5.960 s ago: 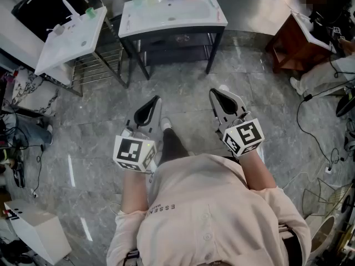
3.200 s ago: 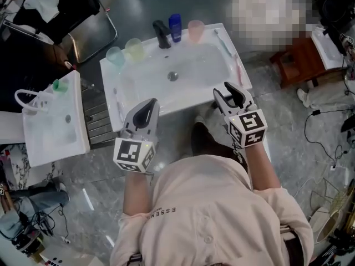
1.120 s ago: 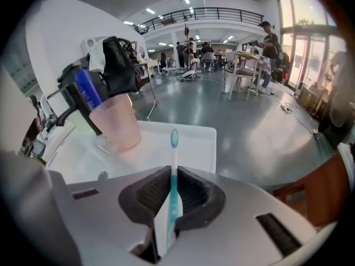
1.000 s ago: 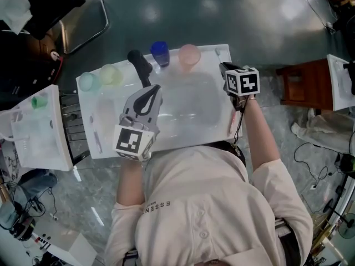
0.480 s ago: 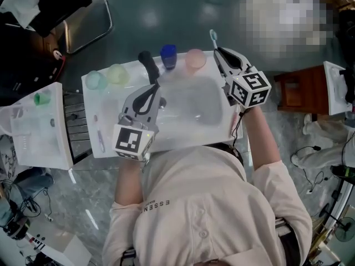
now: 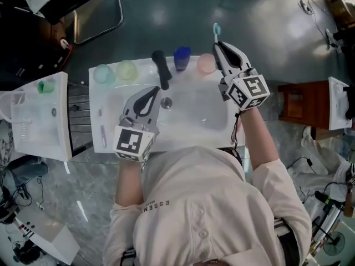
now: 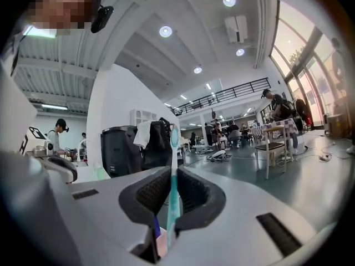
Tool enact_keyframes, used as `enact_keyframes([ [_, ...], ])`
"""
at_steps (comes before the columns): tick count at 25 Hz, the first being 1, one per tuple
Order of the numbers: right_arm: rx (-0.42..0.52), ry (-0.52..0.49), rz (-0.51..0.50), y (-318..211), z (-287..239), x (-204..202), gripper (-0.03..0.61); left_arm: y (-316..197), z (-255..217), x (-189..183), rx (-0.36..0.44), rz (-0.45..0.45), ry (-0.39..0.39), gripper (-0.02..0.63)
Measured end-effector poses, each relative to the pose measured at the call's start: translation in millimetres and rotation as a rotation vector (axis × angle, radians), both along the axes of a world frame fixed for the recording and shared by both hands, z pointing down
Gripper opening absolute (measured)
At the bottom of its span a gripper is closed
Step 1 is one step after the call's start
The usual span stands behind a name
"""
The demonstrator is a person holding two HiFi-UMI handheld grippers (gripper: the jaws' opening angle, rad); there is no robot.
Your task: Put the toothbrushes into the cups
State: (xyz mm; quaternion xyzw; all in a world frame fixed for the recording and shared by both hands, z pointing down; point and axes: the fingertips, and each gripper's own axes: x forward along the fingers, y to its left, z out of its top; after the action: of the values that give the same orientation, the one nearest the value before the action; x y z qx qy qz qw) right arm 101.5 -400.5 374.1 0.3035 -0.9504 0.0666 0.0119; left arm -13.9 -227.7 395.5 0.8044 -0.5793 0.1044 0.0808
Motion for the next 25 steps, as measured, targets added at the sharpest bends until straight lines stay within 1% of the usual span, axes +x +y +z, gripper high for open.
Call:
enact_keyframes([
  [3,-0.034,-0.038,-0.001,-7,8,-4,0.048,4,4,-4,-0.011,-0.031,0.006,0.002],
  [7,-0.085,-0.036,-0.002,-12,30,-9,0.048,8,7,-9,-0.019,-0.067,0.013,0.002],
  [14,-0.108,0.072,-0.033,-2,65,-13,0.048,13,20,-14,-0.033,-0.092,0.022,0.002],
  [17,-0.112,0.107,-0.053,3,70,-9,0.048,10,21,-9,-0.032,-0.085,0.027,0.002],
  [21,-0.111,0.184,-0.071,8,82,-1,0.048,5,23,1,-0.031,-0.068,0.030,0.002],
  [23,-0.121,0.202,-0.078,11,85,3,0.049,4,24,6,-0.034,-0.060,0.030,0.002],
  [24,-0.129,0.205,-0.082,12,86,5,0.055,3,23,8,-0.036,-0.056,0.029,0.002],
  [25,-0.140,0.206,-0.084,13,86,7,0.078,2,23,9,-0.036,-0.053,0.028,0.002],
])
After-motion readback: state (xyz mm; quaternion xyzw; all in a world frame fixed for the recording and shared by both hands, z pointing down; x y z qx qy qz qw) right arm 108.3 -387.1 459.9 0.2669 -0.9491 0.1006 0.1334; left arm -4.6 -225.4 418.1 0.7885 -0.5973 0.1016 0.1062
